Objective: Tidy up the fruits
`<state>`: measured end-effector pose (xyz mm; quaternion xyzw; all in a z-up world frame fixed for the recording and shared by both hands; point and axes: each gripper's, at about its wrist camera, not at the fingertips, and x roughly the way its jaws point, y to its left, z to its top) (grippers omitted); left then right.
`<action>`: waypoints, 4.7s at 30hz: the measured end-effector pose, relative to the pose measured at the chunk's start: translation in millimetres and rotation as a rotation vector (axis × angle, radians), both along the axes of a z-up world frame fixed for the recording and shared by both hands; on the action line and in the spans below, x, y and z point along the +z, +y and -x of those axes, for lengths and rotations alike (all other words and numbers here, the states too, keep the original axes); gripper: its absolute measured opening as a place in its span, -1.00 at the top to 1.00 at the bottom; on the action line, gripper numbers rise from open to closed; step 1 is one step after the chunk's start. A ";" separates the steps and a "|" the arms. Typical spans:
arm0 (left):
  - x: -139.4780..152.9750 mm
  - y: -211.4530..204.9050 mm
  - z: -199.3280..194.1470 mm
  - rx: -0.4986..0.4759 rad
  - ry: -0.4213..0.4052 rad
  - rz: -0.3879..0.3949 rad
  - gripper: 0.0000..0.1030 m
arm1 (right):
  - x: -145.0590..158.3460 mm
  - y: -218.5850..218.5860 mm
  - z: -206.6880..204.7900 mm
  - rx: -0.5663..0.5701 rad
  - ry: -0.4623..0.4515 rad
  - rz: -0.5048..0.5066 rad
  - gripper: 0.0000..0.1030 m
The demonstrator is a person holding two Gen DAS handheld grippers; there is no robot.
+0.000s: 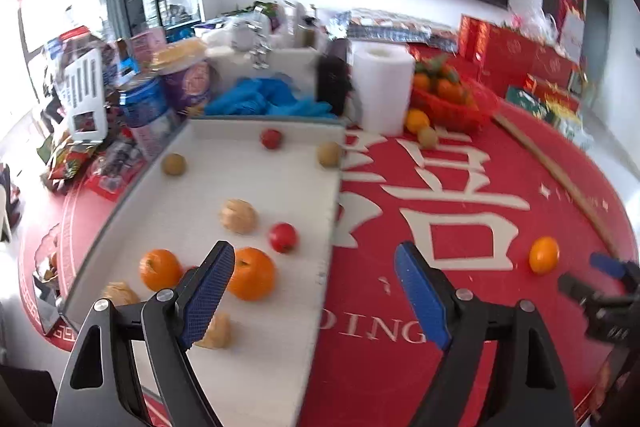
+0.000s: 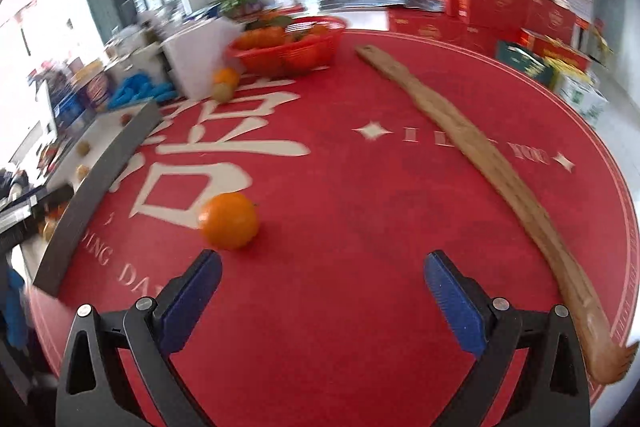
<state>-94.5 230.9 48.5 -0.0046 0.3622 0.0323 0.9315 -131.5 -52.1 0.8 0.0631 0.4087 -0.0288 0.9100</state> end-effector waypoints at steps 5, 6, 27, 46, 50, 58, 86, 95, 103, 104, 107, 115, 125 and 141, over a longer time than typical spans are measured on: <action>9.1 4.1 8.1 -0.030 -0.023 0.029 -0.65 | -4.5 20.8 -13.6 0.071 0.022 0.023 -0.97; 9.5 2.1 10.2 -0.045 -0.023 0.036 -0.65 | -4.5 22.7 -16.3 0.079 0.026 0.029 -0.97; 15.6 -101.4 -107.8 -0.174 0.139 0.094 -0.65 | -8.4 -41.5 -12.7 -0.041 0.029 -0.076 -0.99; -41.6 -131.4 -210.1 -0.006 0.174 0.011 0.46 | -10.7 -35.7 -18.7 -0.051 0.034 -0.026 -1.00; -44.8 -121.9 -177.7 -0.037 0.160 -0.002 0.46 | -10.9 -33.5 -19.9 -0.052 0.038 -0.016 -1.00; -51.0 -81.8 -58.1 -0.040 0.128 -0.030 0.45 | -12.0 -28.8 -21.4 -0.053 0.052 0.016 -1.00; -54.8 -65.5 -39.8 0.045 0.136 -0.040 -0.35 | -17.0 -16.2 -26.3 -0.053 0.099 0.117 -1.00; -54.7 -65.3 -39.0 0.039 0.136 -0.035 -0.37 | -17.0 -16.1 -26.4 -0.053 0.099 0.117 -1.00; -57.2 -77.0 -37.5 -0.040 0.157 -0.001 -0.78 | -16.8 -16.3 -26.3 -0.053 0.099 0.117 -1.00; -58.7 -74.7 -39.3 -0.036 0.168 0.010 -0.91 | -16.8 -16.0 -26.5 -0.053 0.099 0.117 -1.00; -60.8 -78.2 -39.8 -0.055 0.179 -0.003 -1.00 | -16.8 -15.8 -26.5 -0.053 0.099 0.117 -1.00; -61.0 -79.1 -39.6 -0.058 0.179 -0.001 -1.00 | -16.4 -15.7 -26.3 -0.055 0.100 0.119 -1.00; -61.3 -79.3 -39.6 -0.058 0.180 -0.001 -1.00 | -16.8 -11.8 -25.4 -0.046 0.099 0.122 -1.00; -61.3 -79.1 -39.8 -0.058 0.180 -0.001 -1.00 | -17.9 16.9 -35.5 0.022 0.099 0.128 -1.00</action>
